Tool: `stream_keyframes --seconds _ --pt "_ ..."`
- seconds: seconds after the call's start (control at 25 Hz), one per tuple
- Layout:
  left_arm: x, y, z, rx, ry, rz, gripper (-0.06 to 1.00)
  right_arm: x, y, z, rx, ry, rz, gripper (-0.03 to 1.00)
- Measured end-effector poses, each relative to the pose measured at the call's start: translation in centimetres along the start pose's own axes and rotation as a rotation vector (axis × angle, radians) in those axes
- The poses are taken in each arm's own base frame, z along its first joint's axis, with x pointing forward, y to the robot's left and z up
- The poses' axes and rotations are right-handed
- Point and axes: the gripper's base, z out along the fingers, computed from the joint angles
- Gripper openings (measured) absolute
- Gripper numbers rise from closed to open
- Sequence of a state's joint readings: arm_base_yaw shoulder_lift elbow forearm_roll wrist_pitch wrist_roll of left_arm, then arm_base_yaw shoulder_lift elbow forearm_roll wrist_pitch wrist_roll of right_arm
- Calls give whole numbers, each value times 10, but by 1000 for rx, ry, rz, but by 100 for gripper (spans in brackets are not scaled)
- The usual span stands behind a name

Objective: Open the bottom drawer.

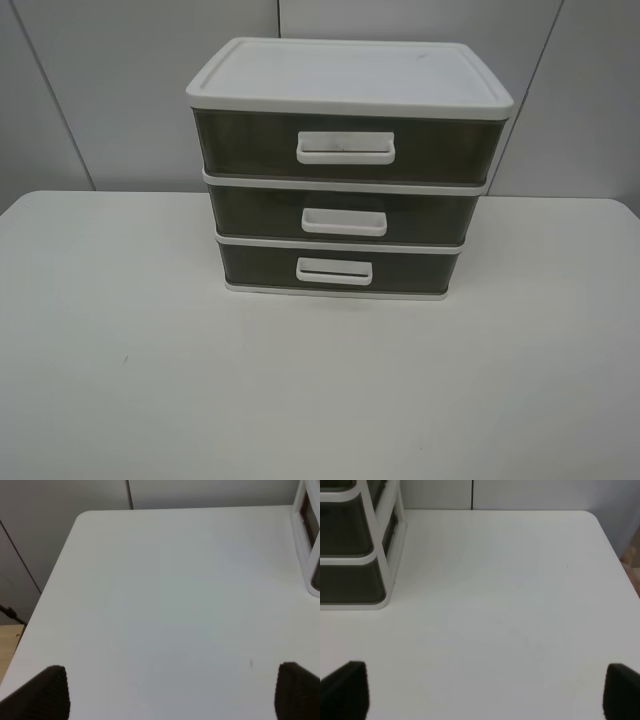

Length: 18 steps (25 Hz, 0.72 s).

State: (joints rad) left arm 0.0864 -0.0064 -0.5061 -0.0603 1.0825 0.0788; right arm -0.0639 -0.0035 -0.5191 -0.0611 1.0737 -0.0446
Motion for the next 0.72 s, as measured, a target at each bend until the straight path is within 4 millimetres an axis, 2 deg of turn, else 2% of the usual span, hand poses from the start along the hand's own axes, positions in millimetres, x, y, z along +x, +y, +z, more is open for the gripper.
stream_keyframes --seconds 0.72 --pt "0 0 0 0 0 0 79 0 0 0 0 0 0 83"
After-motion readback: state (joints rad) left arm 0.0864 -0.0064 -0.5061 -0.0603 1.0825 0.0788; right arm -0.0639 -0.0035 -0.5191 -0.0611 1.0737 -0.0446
